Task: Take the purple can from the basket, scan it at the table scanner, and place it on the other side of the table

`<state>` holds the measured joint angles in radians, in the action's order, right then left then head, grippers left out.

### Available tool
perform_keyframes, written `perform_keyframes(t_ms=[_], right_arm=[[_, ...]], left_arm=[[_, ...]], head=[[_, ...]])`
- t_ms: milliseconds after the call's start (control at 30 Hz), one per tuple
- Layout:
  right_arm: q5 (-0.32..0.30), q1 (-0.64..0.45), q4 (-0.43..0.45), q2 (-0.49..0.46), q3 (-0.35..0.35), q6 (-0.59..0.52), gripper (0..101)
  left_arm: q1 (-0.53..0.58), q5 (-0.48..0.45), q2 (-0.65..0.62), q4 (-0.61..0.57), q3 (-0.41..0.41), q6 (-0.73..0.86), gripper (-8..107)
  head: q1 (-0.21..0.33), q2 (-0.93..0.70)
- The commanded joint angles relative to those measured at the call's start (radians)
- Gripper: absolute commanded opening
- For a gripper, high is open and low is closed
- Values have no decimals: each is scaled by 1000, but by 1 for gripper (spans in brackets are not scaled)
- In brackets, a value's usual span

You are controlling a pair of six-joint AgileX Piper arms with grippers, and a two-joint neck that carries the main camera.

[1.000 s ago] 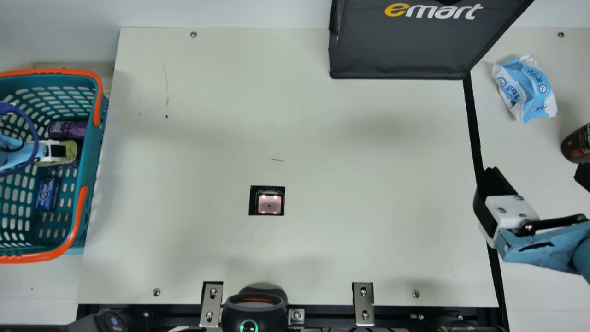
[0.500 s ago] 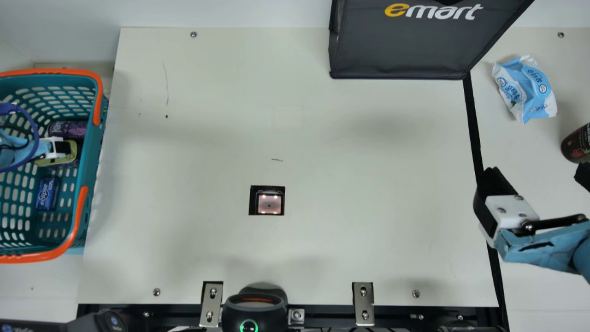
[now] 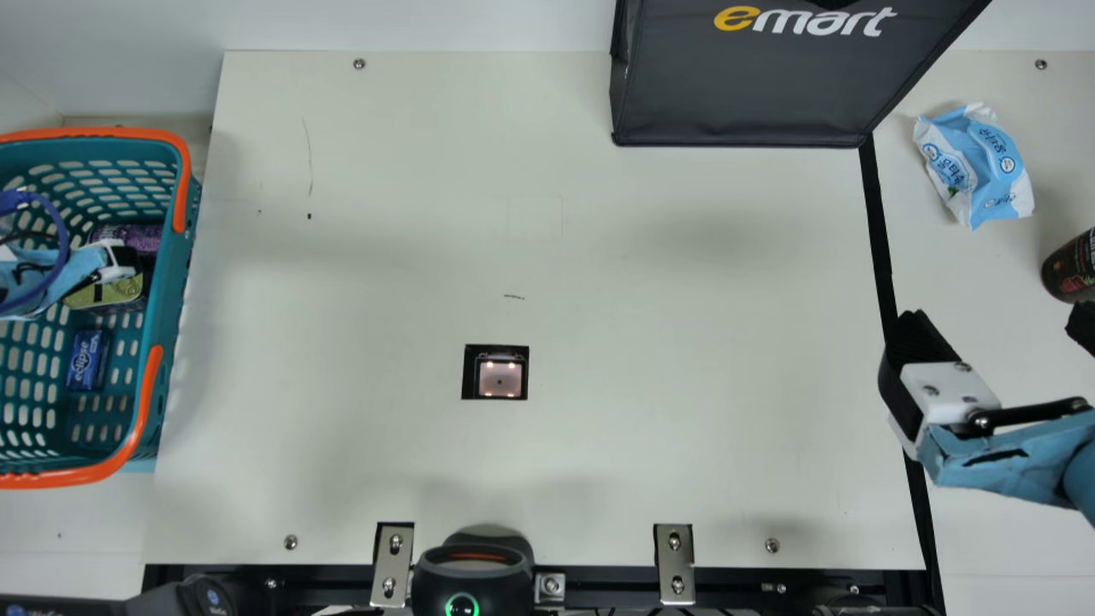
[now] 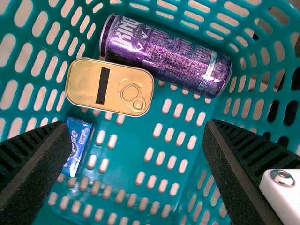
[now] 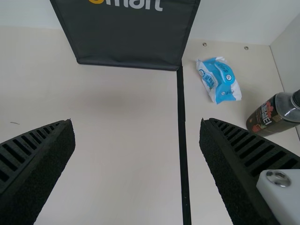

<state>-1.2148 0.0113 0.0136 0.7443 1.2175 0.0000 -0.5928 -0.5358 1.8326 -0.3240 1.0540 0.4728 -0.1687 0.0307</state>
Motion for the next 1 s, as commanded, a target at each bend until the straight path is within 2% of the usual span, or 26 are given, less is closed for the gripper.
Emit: perform_keyframes(t_ms=[0, 333, 700, 967], right_arm=[[0, 0, 0, 0, 0, 0, 95], [2, 0, 0, 0, 0, 0, 95], [2, 0, 0, 0, 0, 0, 95], [2, 0, 0, 0, 0, 0, 95]], left_arm=[[6, 12, -5, -1, -10, -36, 90], [17, 42, -30, -10, -54, -136, 90], [16, 44, -42, -22, -72, -162, 90], [2, 49, -29, -125, -74, -111, 90]], head=[[30, -3], [30, -3], [30, -3], [30, -3]])
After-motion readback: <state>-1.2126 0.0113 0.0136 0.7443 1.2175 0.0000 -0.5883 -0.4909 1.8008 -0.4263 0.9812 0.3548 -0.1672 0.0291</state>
